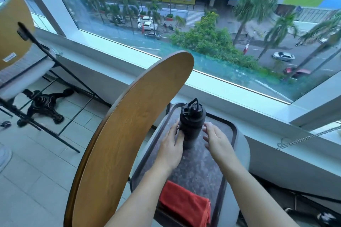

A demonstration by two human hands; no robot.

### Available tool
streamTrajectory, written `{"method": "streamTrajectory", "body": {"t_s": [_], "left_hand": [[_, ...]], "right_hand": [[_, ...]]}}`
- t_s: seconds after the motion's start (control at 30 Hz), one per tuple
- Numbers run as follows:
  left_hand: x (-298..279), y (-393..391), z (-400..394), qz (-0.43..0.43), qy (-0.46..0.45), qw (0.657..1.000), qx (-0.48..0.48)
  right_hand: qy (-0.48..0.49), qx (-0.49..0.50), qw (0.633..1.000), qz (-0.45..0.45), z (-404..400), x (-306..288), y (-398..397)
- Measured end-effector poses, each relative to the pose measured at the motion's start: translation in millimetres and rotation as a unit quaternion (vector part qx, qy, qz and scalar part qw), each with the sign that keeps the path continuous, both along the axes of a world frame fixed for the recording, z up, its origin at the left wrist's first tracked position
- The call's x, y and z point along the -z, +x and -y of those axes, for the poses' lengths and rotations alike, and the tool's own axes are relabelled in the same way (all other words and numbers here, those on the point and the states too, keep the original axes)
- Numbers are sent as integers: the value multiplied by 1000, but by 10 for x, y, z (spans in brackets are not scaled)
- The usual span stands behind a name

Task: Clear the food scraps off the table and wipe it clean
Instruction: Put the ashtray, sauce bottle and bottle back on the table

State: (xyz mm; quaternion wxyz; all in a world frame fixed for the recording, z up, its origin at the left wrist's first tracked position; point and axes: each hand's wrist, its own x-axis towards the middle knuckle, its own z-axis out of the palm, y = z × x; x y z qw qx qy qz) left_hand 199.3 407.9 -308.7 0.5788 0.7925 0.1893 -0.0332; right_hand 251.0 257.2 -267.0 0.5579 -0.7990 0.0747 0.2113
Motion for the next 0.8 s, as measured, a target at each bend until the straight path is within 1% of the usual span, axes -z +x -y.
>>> {"method": "streamTrajectory", "body": {"t_s": [0.13,0.23,0.33,0.43,0.6,0.8], "left_hand": [[-7,-4,49,30,-19,999,-11],[71,37,63,46,4,999,7],[229,82,71,47,23,998,23],[261,134,66,55,27,998,28],[216,178,41,73,14,997,30],[24,49,110,82,58,994,45]], "right_hand": [[72,5,996,-61,-126,77,73],[97,13,992,-73,-171,138,102],[97,0,994,-50,-187,192,101],[81,-11,996,-25,-167,264,77],[79,-28,996,-35,-109,229,41],[39,-24,998,-49,52,130,-122]]}}
